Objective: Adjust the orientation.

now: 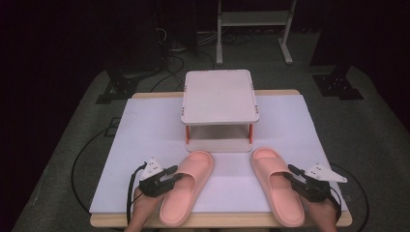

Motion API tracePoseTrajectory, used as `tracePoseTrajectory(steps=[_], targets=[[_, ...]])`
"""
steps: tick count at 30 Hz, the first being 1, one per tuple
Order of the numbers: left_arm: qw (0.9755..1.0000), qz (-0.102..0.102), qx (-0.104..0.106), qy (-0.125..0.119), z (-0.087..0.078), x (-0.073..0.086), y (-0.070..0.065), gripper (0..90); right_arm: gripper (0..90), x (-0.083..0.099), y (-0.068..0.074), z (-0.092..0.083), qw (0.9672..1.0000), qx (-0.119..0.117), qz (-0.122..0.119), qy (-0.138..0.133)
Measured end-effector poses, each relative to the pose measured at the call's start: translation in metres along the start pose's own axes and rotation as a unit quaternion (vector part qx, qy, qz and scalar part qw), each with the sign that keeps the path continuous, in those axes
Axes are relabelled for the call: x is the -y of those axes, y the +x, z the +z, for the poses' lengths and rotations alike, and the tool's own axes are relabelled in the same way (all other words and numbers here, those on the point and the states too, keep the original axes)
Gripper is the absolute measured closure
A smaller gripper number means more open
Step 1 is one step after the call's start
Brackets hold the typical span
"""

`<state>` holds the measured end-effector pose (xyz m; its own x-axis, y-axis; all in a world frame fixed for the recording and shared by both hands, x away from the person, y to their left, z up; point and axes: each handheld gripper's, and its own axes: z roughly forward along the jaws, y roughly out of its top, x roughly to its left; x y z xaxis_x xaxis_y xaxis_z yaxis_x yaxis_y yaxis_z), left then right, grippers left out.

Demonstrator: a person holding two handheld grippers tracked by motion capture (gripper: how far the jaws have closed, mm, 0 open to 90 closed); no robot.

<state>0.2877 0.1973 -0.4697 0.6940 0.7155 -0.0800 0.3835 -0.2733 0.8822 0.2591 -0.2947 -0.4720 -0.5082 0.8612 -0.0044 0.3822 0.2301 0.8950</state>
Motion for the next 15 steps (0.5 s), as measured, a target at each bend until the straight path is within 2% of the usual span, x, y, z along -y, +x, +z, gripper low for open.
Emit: tracePoseTrajectory(steps=[8,15], targets=[[0.9999,0.007,-0.010,-0.005,-0.0032,0.0000,0.0006,69.9,73.1,-0.0002,0.0009,-0.0004,1.0000,-0.006,-0.002,0.002],[0.9998,0.000,-0.012,-0.014,-0.0051,0.0001,0.0015,72.9,76.9,-0.0015,0.0018,-0.0012,0.9999,-0.015,-0.001,0.002]])
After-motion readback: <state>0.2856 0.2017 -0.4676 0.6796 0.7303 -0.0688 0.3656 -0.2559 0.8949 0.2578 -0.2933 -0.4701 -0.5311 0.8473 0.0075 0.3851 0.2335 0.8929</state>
